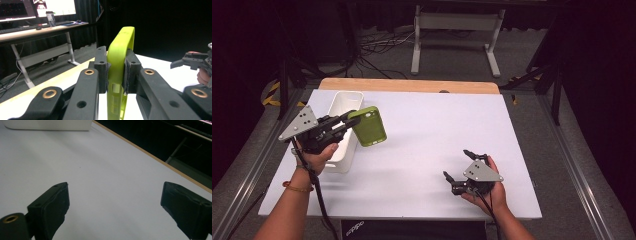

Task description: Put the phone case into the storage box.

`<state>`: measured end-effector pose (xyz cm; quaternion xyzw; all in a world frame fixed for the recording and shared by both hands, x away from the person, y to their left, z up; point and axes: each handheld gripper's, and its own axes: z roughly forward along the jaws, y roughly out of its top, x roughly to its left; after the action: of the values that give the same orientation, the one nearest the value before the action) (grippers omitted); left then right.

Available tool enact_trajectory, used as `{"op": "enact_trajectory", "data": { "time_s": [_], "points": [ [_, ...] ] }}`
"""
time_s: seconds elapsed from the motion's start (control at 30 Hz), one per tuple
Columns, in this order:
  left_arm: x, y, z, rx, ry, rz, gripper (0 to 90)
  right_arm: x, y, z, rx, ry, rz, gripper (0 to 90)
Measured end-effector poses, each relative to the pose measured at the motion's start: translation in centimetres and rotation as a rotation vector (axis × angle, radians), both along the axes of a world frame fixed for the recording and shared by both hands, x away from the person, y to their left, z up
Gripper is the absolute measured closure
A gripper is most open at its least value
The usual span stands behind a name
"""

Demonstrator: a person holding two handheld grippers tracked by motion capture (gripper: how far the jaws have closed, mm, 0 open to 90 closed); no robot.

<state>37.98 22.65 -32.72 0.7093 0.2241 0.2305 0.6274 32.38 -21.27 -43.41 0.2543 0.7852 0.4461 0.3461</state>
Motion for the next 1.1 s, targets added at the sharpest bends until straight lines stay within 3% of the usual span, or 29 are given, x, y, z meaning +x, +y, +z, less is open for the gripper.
{"op": "enact_trajectory", "data": {
  "time_s": [0.4,0.57,1.1],
  "points": [
    [0.7,1.7,2.1,0.056,-0.025,0.038,77.6,0.0,-0.1,0.2,0.01,-0.002,0.005,8.9],
    [1.4,2.4,2.6,0.105,-0.022,0.06,77.6,0.3,-0.2,0.2,0.016,0.005,0.0,9.0],
    [6.0,4.3,2.4,0.14,-0.005,0.103,77.7,0.9,0.2,0.3,0.021,0.022,-0.011,9.4]
  ]
}}
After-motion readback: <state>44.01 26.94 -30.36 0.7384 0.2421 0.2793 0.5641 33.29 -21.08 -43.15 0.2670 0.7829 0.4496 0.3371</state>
